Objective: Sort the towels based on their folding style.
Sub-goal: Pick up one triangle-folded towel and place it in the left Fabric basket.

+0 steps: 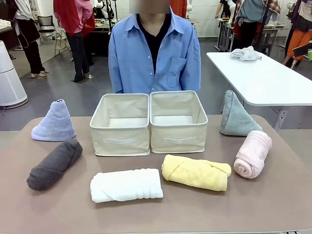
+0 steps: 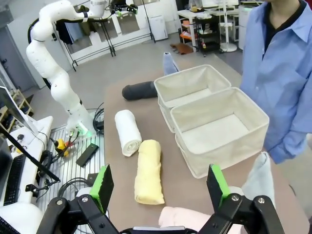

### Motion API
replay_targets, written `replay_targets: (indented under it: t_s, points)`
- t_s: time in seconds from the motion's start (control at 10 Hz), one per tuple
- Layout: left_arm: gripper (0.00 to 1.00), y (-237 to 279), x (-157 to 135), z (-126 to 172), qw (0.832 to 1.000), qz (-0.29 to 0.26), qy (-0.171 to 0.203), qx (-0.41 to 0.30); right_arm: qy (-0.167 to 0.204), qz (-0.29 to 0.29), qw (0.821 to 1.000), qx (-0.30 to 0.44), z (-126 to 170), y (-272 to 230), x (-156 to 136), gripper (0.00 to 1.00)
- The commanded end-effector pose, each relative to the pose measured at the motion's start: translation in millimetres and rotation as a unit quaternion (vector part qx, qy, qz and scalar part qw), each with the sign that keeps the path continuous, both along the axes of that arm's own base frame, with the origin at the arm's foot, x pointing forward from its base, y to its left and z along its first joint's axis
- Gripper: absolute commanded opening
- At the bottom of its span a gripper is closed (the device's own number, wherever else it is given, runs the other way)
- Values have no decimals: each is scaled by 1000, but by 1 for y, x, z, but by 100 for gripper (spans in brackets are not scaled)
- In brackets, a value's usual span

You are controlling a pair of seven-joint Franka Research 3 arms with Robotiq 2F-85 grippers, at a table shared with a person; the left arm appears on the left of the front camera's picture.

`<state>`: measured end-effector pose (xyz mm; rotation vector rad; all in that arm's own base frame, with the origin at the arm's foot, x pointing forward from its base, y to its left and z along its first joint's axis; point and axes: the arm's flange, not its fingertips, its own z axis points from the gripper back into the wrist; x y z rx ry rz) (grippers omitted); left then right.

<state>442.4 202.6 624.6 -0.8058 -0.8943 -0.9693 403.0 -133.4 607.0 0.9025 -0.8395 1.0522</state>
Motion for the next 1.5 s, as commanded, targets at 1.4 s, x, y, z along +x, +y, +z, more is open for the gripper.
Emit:
replay_targets:
  t_s: [1.4]
  points:
    - [100, -2, 1, -1, 1000, 8, -3, 8, 0, 2, 1000, -2, 1, 3, 0, 100]
